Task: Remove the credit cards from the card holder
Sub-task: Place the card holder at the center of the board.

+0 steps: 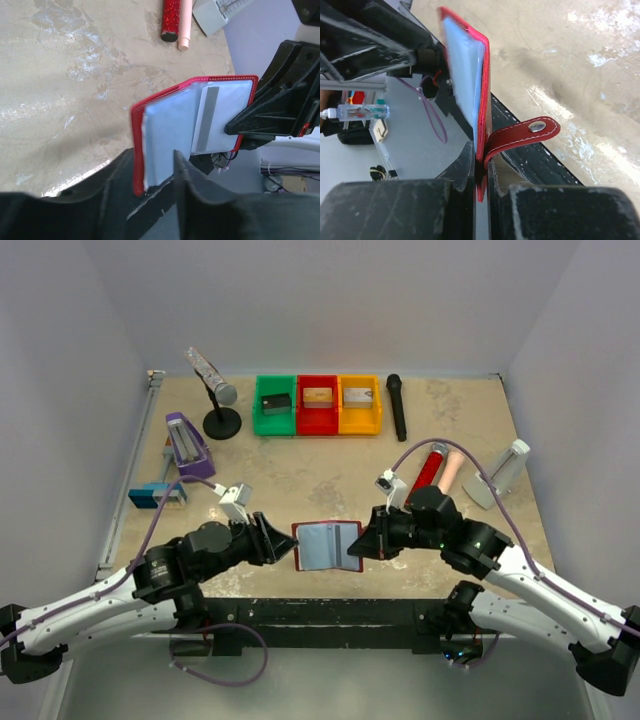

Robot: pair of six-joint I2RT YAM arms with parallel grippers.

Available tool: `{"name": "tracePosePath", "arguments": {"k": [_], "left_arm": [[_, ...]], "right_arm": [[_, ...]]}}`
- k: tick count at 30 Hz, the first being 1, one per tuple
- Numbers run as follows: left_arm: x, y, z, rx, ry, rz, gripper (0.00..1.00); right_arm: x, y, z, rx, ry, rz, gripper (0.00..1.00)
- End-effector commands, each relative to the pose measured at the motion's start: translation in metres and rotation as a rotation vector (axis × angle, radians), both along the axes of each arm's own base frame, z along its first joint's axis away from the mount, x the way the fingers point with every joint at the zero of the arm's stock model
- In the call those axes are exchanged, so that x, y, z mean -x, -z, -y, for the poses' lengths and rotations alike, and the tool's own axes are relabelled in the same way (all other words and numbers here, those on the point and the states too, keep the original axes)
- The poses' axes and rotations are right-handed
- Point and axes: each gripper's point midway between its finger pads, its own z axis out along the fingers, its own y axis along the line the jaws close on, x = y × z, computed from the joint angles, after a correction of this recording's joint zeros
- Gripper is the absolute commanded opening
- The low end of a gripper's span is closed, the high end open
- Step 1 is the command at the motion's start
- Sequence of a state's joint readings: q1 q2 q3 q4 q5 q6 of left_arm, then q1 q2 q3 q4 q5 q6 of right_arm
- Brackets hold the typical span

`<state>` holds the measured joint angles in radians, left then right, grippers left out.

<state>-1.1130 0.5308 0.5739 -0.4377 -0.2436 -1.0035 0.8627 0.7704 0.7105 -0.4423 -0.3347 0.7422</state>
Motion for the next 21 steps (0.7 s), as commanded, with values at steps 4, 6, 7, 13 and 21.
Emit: {"name": "tracePosePath", "arguments": {"k": [4, 6, 7, 13, 21], "left_arm": [[-0.009, -0.004, 0.002, 0.105, -0.042, 0.049, 0.78], [-0.01, -0.007, -0.001, 0.157, -0.057, 0.068, 0.83], [-0.011, -0.005, -0.002, 0.174, -0.068, 0.072, 0.84], [-0.014, 0.021, -0.009, 0.148, -0.118, 0.026, 0.81], [-0.007, 0.046, 0.015, 0.078, -0.032, -0.043, 0.75]], "right_arm": [[-0.005, -0.019, 0.012, 0.05, 0.017, 0.058, 0.0], [-0.005, -0.018, 0.017, 0.083, 0.022, 0.068, 0.0], [-0.006, -0.017, 0.019, 0.101, 0.03, 0.069, 0.0], [-0.014, 0.02, 0.02, 0.192, 0.067, 0.002, 0.0], [-0.024, 0.079, 0.002, 0.199, 0.101, -0.097, 0.0]]}}
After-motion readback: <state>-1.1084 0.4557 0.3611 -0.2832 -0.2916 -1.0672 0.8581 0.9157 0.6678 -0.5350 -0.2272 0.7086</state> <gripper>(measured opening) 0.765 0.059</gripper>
